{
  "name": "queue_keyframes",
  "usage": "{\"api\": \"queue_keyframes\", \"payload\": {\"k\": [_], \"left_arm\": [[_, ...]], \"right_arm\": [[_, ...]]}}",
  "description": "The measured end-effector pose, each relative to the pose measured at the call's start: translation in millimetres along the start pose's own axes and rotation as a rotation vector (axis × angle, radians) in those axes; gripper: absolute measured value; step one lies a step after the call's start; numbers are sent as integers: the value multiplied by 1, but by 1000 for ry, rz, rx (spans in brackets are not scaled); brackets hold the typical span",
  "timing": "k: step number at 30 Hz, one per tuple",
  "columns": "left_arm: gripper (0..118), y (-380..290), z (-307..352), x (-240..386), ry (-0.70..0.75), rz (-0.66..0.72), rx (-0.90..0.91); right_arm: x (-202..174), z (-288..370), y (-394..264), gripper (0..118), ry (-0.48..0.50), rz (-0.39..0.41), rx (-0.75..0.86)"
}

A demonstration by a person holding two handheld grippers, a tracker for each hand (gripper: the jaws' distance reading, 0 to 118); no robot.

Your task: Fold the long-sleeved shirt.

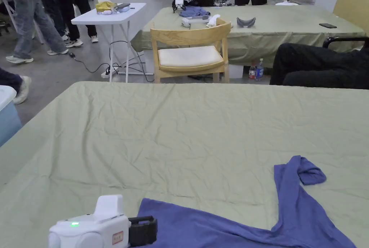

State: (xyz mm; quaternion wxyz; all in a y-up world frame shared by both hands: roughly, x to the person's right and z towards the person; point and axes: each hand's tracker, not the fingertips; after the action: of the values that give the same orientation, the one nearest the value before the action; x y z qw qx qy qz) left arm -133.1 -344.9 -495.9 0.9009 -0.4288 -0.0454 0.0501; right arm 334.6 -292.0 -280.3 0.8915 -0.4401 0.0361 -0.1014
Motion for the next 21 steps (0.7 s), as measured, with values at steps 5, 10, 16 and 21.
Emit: {"api": "queue_keyframes", "payload": {"k": [5,10,16,21], "left_arm": [[108,15,-113,2,133,-85,-147],[87,5,-131,13,143,-132,-87],[1,2,-94,34,99,-177,-30],[1,6,-69,25,28,-104,-22]], "right_arm": [[11,-12,14,4,-49,-31,-16],[30,-42,29,4,-104,-34,-49],[56,-110,93,118,-126,14,-65],[72,-184,135,115,-203,107,-201]]}}
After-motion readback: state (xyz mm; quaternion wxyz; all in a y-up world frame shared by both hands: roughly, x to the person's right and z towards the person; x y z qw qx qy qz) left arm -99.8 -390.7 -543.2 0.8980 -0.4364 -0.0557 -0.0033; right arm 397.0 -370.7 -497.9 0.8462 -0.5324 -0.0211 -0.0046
